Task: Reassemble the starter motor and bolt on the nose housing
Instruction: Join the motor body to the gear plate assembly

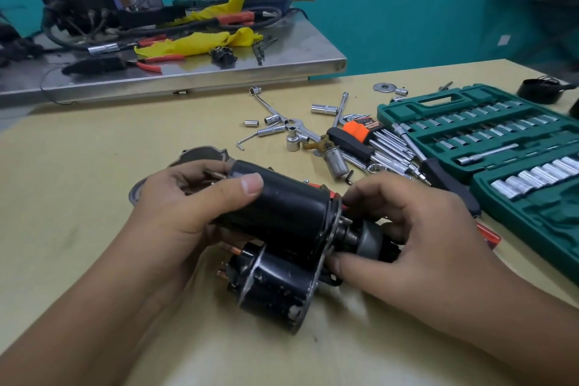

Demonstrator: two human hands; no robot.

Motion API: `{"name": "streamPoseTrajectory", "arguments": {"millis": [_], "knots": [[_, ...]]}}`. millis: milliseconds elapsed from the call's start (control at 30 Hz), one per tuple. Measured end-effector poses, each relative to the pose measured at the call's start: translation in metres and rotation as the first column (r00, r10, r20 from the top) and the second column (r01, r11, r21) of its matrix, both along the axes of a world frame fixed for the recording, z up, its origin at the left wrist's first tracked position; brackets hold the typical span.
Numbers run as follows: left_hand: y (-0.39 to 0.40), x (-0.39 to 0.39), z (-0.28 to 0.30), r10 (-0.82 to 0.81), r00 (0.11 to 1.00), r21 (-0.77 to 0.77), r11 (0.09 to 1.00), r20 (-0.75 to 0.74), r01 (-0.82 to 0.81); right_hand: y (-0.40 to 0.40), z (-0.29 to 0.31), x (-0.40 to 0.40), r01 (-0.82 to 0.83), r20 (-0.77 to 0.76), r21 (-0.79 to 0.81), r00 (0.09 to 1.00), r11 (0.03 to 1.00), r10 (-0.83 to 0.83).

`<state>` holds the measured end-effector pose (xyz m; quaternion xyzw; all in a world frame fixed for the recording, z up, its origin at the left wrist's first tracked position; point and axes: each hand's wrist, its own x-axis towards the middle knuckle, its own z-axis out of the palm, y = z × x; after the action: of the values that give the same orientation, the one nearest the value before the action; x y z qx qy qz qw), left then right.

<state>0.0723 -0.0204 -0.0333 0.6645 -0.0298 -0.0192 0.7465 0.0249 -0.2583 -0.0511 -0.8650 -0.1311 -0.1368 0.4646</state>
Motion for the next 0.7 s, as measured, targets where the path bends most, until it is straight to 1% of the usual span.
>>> {"name": "streamPoseTrajectory", "arguments": {"millis": [67,200,300,367,433,533,633,700], "knots": [[-0.001,0.0,-0.001,0.002,1.0,-0.016,1.0,0.001,-0.002,-0.003,0.003,0.0,-0.026,-0.033,0.014,0.999,1.0,0.026],[-0.002,-0.002,-0.003,-0.01,1.0,-0.073,0.997,0.015,0.011,-0.01,0.009,-0.001,-0.055,-0.042,-0.067,0.998,0.996,0.052],[-0.002,-0.003,-0.004,-0.07,0.996,-0.088,0.993,0.054,0.075,-0.008,0.014,-0.006,-0.12,-0.178,-0.065,0.978,0.991,0.107],[-0.002,-0.004,-0.003,-0.122,0.987,-0.077,0.988,0.106,0.13,-0.005,0.015,-0.006,-0.153,-0.22,-0.095,0.967,0.984,0.129],[-0.002,-0.004,-0.002,-0.163,0.975,-0.064,0.983,0.153,0.174,-0.002,0.017,-0.007,-0.15,-0.232,-0.051,0.963,0.987,0.134],[-0.003,-0.004,-0.001,-0.162,0.963,-0.046,0.983,0.215,0.175,0.0,0.014,-0.008,-0.14,-0.202,0.052,0.968,0.989,0.148],[-0.003,-0.004,0.002,-0.141,0.964,-0.031,0.988,0.224,0.151,0.004,0.01,-0.014,-0.124,-0.179,0.124,0.973,0.985,0.145],[-0.005,-0.005,0.006,-0.13,0.968,-0.034,0.99,0.213,0.14,0.006,0.008,-0.017,-0.124,-0.168,0.2,0.973,0.972,0.159]]}}
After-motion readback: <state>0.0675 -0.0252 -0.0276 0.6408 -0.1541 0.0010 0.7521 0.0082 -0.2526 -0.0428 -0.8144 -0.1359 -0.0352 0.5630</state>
